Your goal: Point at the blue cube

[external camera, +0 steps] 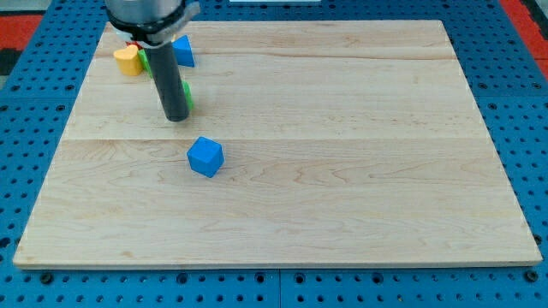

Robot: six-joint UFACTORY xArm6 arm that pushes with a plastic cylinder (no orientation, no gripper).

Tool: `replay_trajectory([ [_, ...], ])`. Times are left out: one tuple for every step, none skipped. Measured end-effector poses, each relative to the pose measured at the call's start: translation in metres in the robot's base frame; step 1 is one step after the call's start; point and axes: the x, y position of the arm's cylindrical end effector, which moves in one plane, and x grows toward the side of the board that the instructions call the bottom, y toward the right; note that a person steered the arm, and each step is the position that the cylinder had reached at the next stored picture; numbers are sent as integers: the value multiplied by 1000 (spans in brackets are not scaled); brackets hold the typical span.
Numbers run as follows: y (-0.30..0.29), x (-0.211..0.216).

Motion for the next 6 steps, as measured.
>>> replay_trajectory([
  [-12,-28],
  [-10,-47],
  [-9,-60],
  [-8,-10],
  [78,34],
  [147,59],
])
